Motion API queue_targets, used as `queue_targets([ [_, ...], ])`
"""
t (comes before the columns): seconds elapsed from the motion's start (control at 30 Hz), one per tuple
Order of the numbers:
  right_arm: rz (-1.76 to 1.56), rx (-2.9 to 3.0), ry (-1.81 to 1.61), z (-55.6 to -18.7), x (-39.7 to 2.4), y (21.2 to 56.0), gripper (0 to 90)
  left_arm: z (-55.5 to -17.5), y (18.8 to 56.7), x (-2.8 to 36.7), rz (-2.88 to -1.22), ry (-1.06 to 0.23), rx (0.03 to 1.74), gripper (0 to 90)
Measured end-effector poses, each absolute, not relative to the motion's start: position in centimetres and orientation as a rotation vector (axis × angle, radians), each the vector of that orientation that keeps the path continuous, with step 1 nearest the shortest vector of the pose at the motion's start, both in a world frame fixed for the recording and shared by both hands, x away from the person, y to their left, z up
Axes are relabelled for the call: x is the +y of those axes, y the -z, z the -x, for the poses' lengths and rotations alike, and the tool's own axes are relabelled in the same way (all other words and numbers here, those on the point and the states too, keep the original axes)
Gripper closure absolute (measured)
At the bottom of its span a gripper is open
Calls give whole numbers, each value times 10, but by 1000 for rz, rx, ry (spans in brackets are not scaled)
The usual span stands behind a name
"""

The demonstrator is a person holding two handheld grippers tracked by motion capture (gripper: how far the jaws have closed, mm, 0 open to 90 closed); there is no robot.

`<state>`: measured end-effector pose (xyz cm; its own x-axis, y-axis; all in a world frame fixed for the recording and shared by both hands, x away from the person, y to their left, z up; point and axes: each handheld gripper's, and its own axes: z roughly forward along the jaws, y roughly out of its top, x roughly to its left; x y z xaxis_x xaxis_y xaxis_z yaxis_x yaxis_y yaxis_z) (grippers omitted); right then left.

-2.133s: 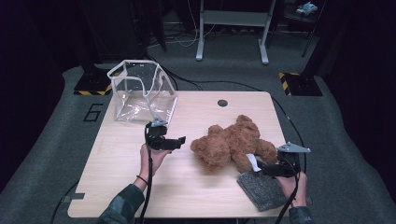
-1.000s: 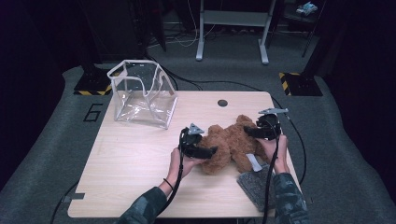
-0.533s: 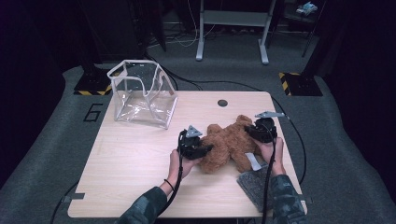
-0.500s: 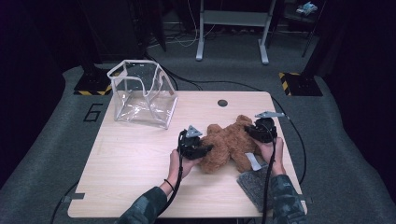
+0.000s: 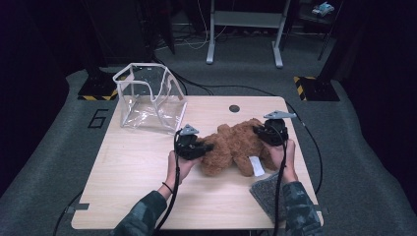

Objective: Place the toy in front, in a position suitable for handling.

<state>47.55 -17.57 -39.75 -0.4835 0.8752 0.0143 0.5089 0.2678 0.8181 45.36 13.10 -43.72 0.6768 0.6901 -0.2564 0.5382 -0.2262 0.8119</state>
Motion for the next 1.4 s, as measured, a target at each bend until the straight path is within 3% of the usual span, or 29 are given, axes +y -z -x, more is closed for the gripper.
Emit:
queue_targets([
  [0.5,-1277,2153,-1056,-464,-134,383,866,-481,425,184,-1939,-180,1026,750],
  [0.9,-1307,2181,-1049,-459,-114,402,864,-492,435,206,-1912,-139,1089,747],
  [1.0,-1320,2172,-1043,-458,-115,406,853,-488,432,205,-1904,-166,1079,670],
  [1.17,-1320,2158,-1040,-456,-120,406,787,-478,433,207,-1892,-218,1105,387],
  [1.2,-1320,2158,-1040,-456,-120,406,787,-475,434,208,-1891,-233,1109,387],
  [1.27,-1306,2139,-1040,-455,-124,405,654,-463,439,211,-1880,-273,1114,319],
  [1.3,-1306,2139,-1040,-455,-124,405,654,-463,439,211,-1880,-273,1114,311],
  [1.33,-1311,2121,-1029,-453,-127,403,538,-458,441,213,-1870,-277,1108,302],
  [1.4,-1308,2120,-1049,-451,-132,402,473,-447,448,215,-1870,-312,1093,295],
])
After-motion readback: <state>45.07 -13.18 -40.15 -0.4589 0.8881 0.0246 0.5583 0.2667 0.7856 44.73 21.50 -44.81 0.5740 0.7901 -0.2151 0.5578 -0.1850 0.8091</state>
